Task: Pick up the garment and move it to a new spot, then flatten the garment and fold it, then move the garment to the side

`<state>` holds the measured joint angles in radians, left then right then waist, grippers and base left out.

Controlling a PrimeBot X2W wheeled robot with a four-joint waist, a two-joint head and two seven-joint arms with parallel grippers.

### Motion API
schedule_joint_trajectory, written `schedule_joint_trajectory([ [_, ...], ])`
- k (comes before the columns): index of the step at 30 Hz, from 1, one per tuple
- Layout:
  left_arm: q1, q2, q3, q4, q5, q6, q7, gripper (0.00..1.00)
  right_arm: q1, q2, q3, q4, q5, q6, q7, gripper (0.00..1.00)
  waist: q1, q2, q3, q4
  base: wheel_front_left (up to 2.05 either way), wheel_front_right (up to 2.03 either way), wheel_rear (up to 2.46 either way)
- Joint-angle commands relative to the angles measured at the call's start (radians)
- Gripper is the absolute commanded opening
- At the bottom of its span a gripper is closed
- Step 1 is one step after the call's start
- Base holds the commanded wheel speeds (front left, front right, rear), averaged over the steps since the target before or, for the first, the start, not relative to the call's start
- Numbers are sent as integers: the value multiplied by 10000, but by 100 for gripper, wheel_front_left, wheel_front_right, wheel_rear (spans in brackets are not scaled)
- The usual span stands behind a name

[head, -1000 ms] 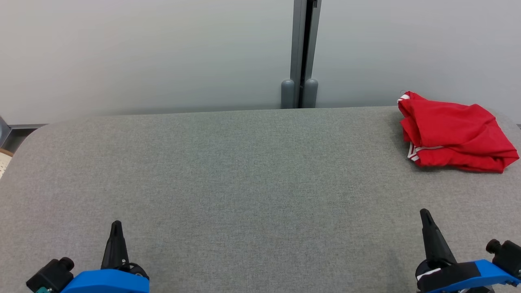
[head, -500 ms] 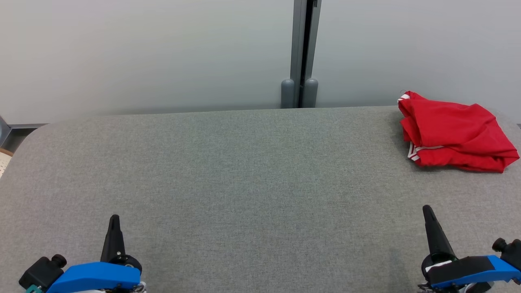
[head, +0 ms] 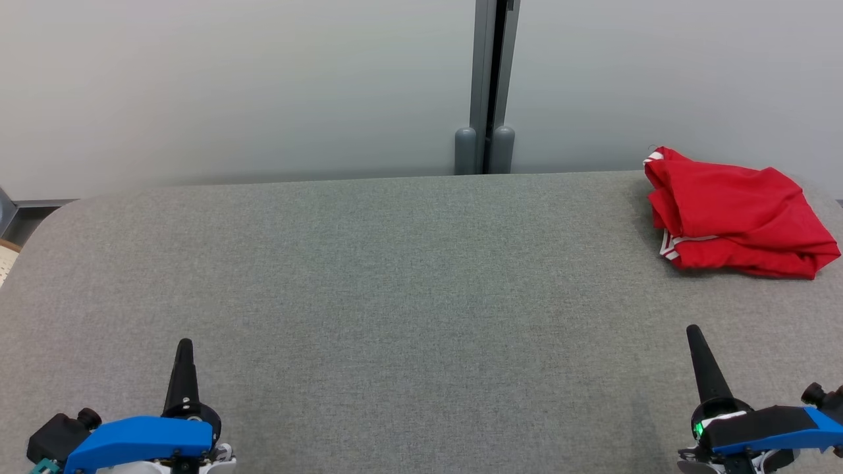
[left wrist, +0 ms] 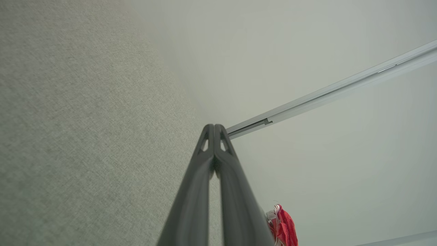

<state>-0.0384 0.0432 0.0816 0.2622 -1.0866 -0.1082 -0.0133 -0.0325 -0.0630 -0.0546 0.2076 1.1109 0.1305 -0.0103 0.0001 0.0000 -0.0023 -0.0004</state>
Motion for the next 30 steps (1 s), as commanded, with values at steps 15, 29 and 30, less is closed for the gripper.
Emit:
schedule_joint_trajectory([
  [15,-409,78,151,-142,-1843,-124,463,0,-426,-71,-156,85,1837,4,384,0,-1,0,15,1,0,0,0],
  [29,-538,84,217,-163,-2999,-170,743,0,-557,-55,-250,184,2972,5,631,0,-1,0,27,2,0,0,0],
  [30,-544,84,224,-162,-3084,-167,759,0,-569,-53,-256,190,3054,5,645,0,-1,0,28,2,0,0,0],
])
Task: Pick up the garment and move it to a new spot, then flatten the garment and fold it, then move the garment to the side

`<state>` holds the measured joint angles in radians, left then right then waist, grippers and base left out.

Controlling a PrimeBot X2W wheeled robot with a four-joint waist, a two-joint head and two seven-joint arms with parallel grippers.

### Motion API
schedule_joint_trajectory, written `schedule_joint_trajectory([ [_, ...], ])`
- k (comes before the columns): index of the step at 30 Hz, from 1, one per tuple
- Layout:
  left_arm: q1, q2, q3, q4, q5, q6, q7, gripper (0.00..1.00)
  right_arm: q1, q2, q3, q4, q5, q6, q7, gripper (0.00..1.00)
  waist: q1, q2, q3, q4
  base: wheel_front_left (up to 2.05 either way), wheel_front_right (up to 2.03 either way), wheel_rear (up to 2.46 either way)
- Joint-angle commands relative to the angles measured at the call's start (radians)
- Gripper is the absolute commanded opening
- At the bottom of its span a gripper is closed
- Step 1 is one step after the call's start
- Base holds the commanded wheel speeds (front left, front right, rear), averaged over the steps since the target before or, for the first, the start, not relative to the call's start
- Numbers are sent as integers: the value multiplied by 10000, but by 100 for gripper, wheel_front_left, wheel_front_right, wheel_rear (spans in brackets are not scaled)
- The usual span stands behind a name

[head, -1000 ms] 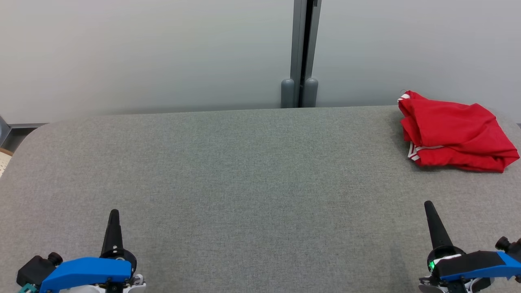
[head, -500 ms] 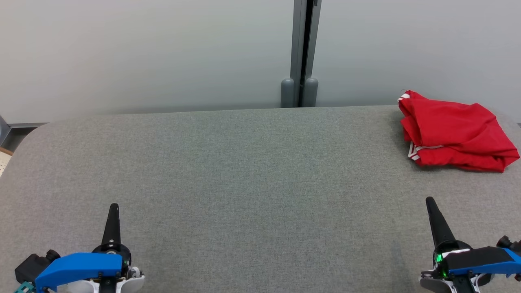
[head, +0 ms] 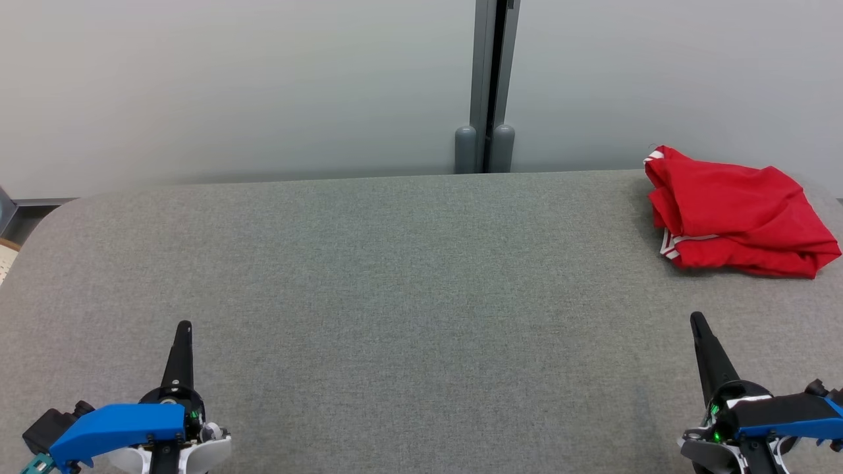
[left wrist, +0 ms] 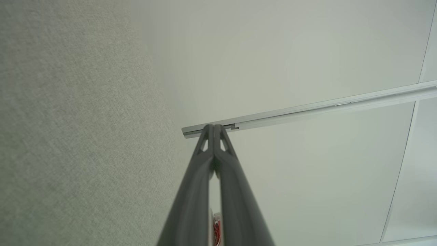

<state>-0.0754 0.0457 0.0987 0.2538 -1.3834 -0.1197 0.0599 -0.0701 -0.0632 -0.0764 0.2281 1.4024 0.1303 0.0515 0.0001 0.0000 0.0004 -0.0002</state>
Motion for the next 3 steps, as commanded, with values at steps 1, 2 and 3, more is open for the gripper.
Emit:
schedule_joint_trajectory([
  [1,-182,60,59,-74,-199,-57,56,0,-197,-51,-44,-10,220,7,51,0,-1,0,1,0,0,0,0],
  [2,-194,61,63,-74,-286,-62,84,0,-198,-48,-51,-1,304,7,72,0,-1,0,2,1,0,0,0],
  [3,-203,61,66,-75,-372,-66,97,0,-201,-48,-58,7,388,5,87,0,-1,0,3,1,0,0,0],
])
